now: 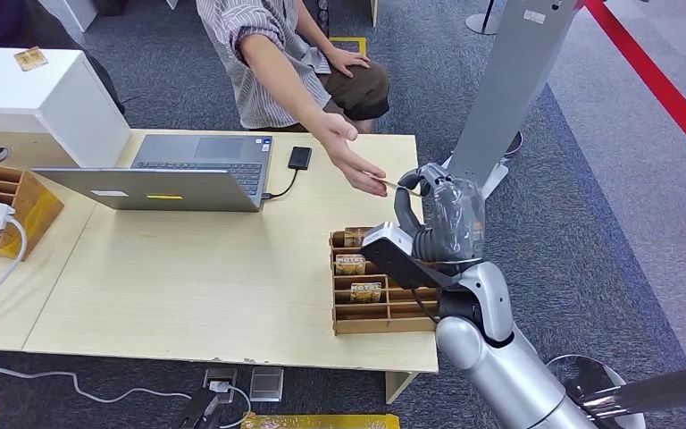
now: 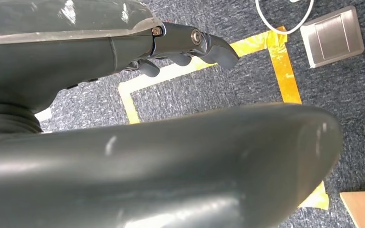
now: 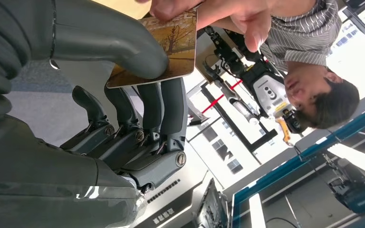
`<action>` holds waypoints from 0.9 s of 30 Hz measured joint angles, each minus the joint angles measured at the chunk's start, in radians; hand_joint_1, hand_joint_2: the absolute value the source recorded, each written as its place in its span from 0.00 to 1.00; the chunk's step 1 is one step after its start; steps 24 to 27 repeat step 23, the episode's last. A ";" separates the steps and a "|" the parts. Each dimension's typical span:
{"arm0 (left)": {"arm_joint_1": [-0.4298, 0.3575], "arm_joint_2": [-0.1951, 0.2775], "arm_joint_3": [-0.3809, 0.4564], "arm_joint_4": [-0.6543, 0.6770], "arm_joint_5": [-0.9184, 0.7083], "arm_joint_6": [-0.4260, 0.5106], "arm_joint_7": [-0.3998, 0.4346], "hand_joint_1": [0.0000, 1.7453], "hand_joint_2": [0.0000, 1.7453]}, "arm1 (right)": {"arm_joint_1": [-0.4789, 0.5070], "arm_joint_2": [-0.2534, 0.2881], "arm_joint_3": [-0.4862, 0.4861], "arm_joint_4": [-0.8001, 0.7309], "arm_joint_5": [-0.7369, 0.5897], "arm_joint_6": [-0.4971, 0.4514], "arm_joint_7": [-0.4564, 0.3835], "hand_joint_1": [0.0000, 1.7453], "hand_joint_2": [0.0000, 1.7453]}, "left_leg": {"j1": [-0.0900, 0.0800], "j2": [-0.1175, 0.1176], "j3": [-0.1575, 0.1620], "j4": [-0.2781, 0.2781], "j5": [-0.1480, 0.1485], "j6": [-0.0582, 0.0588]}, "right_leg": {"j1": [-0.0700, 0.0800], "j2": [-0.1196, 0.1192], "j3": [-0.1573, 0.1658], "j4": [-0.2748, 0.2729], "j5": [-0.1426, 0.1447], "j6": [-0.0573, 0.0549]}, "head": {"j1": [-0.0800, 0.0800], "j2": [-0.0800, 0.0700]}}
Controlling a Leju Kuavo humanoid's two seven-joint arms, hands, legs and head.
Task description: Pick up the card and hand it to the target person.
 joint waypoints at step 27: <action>0.022 0.003 -0.008 0.000 0.073 0.015 -0.002 0.00 0.00 | 0.072 -0.002 -0.002 -0.023 -0.700 0.014 -0.257 0.00 1.00 | 0.000 0.000 0.000 0.000 0.000 0.000 | 0.000 0.000 -0.001 -0.001 0.000 0.000 | 0.000 0.000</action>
